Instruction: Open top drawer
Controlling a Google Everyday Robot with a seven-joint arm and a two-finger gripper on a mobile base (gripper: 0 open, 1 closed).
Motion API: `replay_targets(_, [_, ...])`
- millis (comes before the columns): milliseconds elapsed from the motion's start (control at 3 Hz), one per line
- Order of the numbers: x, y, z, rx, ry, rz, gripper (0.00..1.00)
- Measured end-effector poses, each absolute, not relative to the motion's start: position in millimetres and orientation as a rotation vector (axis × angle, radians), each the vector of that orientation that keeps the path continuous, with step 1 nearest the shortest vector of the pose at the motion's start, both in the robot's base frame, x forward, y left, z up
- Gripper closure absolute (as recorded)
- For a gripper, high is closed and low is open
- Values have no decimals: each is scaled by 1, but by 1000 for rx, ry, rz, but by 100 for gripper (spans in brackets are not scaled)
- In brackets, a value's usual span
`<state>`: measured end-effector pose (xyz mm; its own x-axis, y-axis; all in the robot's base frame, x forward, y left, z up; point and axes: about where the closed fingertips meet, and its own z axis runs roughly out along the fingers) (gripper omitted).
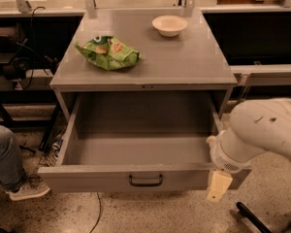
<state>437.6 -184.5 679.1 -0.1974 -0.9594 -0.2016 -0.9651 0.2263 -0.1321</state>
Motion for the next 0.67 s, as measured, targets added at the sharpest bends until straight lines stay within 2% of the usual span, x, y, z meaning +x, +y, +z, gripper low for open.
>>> replay_targets(667, [414, -227, 828, -1767, 2251, -259, 0])
